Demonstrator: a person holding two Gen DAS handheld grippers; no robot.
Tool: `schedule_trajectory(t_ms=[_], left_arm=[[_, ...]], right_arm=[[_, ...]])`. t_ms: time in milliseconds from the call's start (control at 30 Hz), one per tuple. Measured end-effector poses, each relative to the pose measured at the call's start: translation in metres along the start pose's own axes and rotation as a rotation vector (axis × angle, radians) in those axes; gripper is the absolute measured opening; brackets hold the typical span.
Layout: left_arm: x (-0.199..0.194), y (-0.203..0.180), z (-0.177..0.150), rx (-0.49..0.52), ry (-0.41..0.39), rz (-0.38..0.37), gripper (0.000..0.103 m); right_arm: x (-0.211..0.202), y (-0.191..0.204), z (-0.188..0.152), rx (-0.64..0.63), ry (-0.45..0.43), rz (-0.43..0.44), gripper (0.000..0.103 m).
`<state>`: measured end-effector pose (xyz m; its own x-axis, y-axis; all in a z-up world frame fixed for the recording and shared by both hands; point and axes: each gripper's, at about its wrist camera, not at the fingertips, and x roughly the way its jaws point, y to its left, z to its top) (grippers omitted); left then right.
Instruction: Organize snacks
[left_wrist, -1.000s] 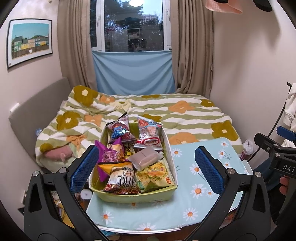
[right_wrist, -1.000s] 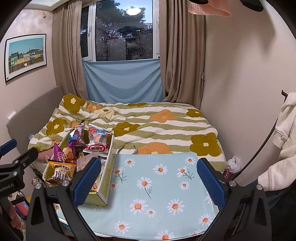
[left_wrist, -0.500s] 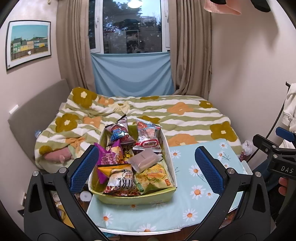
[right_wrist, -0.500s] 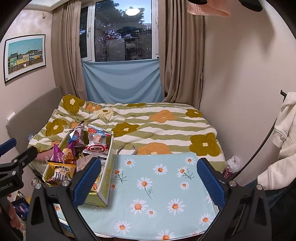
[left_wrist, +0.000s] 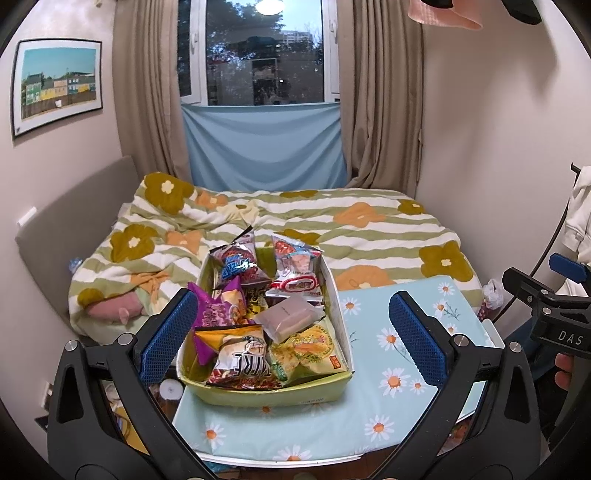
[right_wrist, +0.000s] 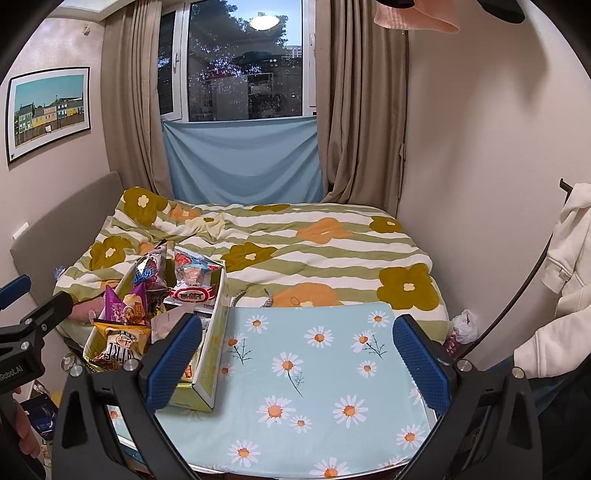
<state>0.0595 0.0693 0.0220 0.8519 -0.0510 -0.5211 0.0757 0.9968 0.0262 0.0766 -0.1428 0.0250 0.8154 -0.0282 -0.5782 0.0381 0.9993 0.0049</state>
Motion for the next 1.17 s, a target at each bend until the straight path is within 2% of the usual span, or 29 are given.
schedule_trajectory(t_ms=[1167], left_arm=[[-0.0014,0.0008,0.0027,-0.017,-0.015,0.029,0.103]], right_arm=[[0.0022,0.0027,0.0014,0.0,0.0,-0.001,0.103]])
